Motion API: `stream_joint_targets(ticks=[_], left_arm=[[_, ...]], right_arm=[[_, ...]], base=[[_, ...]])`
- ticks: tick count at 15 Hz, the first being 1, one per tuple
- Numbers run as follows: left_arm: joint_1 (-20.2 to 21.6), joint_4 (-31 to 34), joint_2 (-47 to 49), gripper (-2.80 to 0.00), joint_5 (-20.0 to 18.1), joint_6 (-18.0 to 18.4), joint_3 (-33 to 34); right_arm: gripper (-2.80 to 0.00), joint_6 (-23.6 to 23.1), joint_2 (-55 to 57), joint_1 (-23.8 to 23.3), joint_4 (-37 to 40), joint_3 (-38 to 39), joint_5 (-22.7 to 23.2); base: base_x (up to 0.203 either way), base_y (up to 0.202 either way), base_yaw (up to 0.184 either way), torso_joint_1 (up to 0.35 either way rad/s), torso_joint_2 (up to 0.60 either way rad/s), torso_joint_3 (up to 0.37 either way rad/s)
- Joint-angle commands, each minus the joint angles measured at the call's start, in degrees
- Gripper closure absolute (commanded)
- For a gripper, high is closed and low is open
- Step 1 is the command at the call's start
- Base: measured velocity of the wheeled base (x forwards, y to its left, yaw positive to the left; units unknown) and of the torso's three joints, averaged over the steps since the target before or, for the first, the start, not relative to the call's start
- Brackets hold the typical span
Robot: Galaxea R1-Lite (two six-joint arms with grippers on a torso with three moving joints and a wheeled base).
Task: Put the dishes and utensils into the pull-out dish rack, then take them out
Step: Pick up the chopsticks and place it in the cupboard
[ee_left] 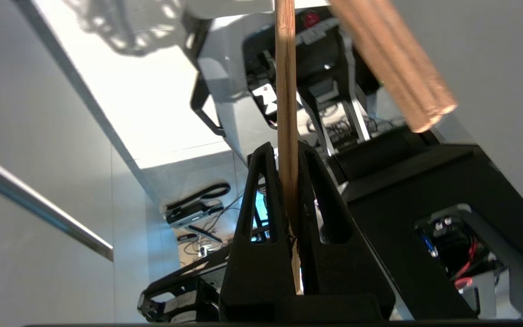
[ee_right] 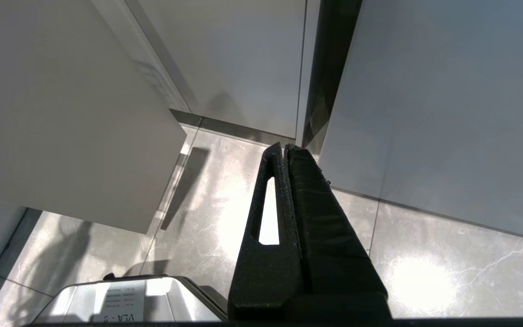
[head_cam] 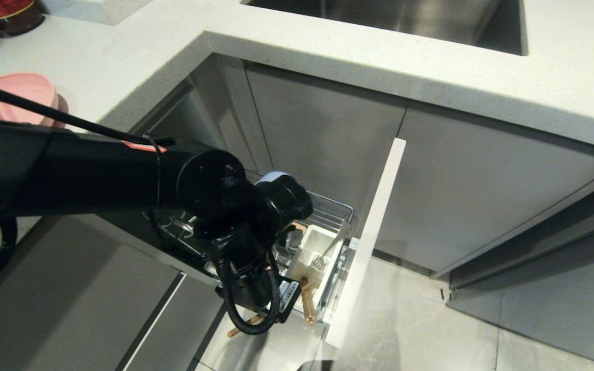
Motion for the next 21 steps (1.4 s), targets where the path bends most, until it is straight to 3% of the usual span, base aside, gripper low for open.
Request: stream_joint_targets(ticks=[1,8,12,21], left_arm=[[0.2,0.3,1.5,0.00,-0.9,1.3,-0.4],[2.0,0.0,4.0,0.00,-1.1,1.9,-1.5],[3.9,-2.2,4.2,0.00,-4.2,2.3,-1.7],[4.4,-2.2,5.4,0.00,-4.3,3.6,-1.6]], right_arm=[[0.00,0.0,-0.2,0.0,0.0,0.0,0.0],[0.00,0.0,-0.2,0.0,0.0,0.0,0.0],[0.00,0.0,-0.2,0.0,0.0,0.0,0.0],[0.00,0.0,-0.2,0.0,0.0,0.0,0.0]], base=[[0.000,0.000,0.000,0.000,0.00,0.000],[0.000,0.000,0.000,0.000,0.00,0.000],[0.000,0.000,0.000,0.000,0.00,0.000],[0.000,0.000,0.000,0.000,0.00,0.000]])
